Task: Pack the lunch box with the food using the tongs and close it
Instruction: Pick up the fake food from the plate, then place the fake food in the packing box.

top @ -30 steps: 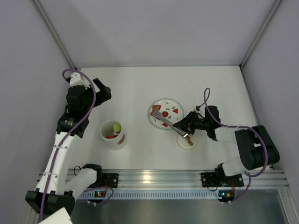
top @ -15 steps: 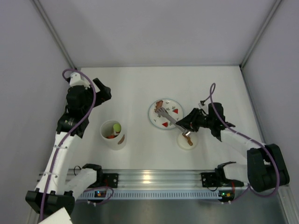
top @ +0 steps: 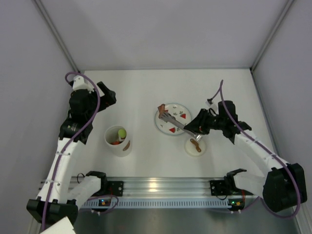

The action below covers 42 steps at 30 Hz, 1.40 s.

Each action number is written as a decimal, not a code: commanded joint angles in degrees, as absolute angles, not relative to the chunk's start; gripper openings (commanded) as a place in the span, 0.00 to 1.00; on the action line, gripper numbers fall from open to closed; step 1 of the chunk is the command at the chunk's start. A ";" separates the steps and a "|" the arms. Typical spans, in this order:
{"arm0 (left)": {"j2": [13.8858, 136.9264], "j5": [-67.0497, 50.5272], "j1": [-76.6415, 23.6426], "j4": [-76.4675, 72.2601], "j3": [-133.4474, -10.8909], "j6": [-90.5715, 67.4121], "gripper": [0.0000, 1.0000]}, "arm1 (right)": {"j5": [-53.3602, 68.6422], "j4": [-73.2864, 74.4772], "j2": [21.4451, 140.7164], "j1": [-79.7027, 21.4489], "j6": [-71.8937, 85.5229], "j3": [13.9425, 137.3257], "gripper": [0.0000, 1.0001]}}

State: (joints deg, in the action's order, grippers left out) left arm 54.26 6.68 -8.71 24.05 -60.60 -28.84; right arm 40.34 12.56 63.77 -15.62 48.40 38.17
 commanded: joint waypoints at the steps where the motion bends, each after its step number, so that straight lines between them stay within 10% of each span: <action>1: 54.23 6.68 -8.44 22.50 -60.03 -28.92 0.99 | 42.45 17.40 60.91 -18.63 45.88 44.55 0.09; 42: 54.05 6.68 -8.44 22.41 -60.12 -28.92 0.99 | 37.62 12.04 75.58 -45.79 53.35 64.42 0.10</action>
State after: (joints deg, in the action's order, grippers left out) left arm 54.26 6.68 -8.71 24.05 -60.60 -28.84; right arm 37.32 16.95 75.16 -44.86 52.73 60.60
